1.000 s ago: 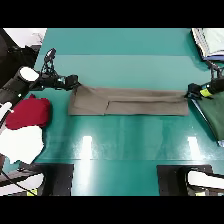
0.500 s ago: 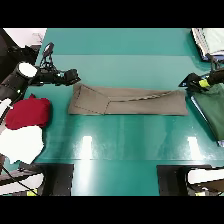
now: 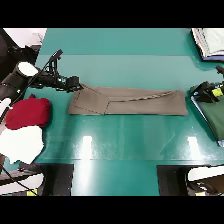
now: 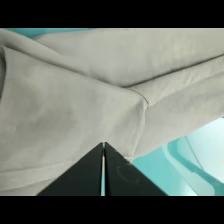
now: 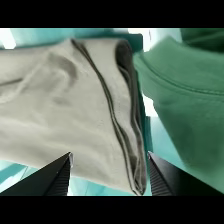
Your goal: Fold the shirts.
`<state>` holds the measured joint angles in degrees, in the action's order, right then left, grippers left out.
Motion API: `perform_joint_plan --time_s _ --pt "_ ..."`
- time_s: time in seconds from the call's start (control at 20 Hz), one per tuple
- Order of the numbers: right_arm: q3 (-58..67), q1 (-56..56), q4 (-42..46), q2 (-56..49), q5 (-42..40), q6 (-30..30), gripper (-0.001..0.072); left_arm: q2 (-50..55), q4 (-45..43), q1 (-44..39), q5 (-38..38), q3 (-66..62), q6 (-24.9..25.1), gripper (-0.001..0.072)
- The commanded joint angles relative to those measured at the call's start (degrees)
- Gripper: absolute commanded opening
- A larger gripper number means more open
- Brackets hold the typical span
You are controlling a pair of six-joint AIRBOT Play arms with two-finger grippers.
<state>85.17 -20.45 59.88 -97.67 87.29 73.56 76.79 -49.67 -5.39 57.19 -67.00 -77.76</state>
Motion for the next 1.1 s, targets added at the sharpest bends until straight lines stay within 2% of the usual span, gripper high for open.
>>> perform_joint_plan --time_s 0.0,0.4,0.45,0.65,0.7,0.85,1.05 --pt "0.04 0.11 -0.24 -3.56 1.4 -0.17 0.0541 0.04 0.0 -0.07 1.22 -0.07 0.15 0.0036" --pt "0.07 5.31 -0.28 -7.32 -1.18 -0.66 0.0532 0.04 0.0 -0.07 0.5 -0.07 0.15 0.0029" --pt "0.07 5.97 -0.28 -7.32 -1.31 -0.72 0.0497 0.04 0.0 -0.07 0.5 -0.07 0.13 0.0029" --pt "0.09 8.17 -0.31 -7.15 0.24 -4.11 0.0053 0.04 0.72 -0.13 0.55 -0.07 -0.33 0.0028" --pt "0.09 8.44 -0.28 -6.67 0.48 -4.24 0.0017 0.04 1.07 -0.55 0.37 -0.09 -0.35 0.0028" --pt "0.09 8.46 -0.66 -2.73 0.42 -4.2 0.0015 0.31 1.7 -4.42 -1.92 -0.28 -0.28 0.0027" --pt "0.11 8.48 -9.49 5.07 1.75 -2.75 0.0013 9.4 1.7 -11.26 -2.23 -9.62 -0.28 0.0027"
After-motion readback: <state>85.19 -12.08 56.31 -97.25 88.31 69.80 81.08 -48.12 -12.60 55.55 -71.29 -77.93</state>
